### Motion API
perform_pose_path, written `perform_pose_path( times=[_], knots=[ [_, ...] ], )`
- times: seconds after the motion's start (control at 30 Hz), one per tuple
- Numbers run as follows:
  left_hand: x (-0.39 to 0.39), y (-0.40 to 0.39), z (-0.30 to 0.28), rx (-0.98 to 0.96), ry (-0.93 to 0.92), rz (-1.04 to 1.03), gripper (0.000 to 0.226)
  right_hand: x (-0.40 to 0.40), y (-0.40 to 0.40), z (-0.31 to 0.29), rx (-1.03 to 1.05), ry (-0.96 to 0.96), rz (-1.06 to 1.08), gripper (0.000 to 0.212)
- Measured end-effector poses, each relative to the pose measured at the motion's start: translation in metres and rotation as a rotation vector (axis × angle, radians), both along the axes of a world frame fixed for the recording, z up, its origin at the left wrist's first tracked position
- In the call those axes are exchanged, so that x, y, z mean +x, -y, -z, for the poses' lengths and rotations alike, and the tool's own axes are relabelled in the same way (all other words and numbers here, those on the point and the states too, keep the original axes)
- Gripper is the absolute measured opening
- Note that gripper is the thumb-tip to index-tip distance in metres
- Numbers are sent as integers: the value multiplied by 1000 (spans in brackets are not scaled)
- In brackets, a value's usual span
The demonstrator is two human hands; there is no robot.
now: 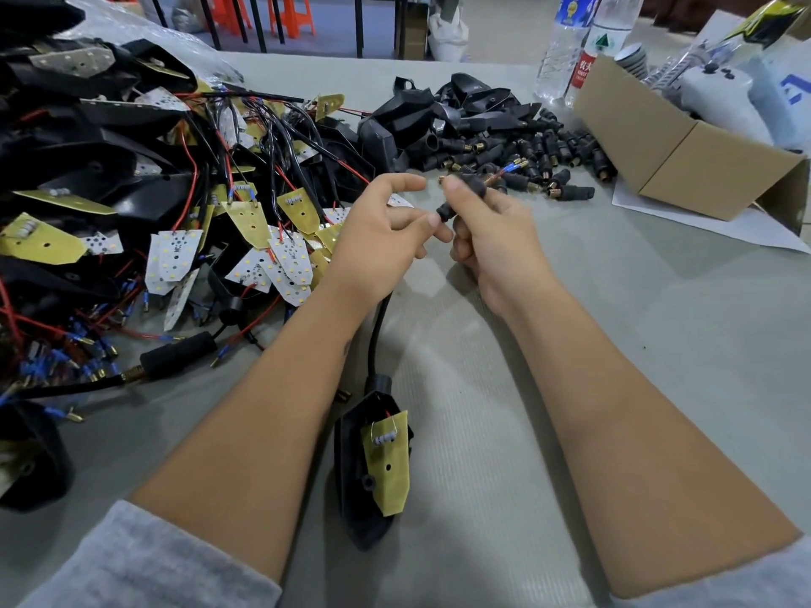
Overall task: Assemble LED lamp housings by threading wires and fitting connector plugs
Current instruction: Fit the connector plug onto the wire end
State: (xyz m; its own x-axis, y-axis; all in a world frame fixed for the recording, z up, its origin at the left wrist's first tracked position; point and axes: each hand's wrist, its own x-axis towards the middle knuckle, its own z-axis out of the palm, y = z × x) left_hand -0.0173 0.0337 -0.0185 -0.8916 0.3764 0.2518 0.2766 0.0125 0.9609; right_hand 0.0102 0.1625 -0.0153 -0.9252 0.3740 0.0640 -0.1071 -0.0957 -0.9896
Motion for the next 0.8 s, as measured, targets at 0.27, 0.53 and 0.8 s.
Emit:
perform_pose_path(
  times=[0.27, 0.53, 0.8],
  knots=[
    [2, -3, -5, -14, 91, 18, 14, 0, 0, 1, -38, -13, 1, 28],
    [0, 1, -8, -209, 120, 55, 15, -1, -9, -5, -486, -49, 194, 28],
    [1, 4, -5, -185, 53, 87, 16, 1, 8, 0, 108, -16, 32, 26]
  ],
)
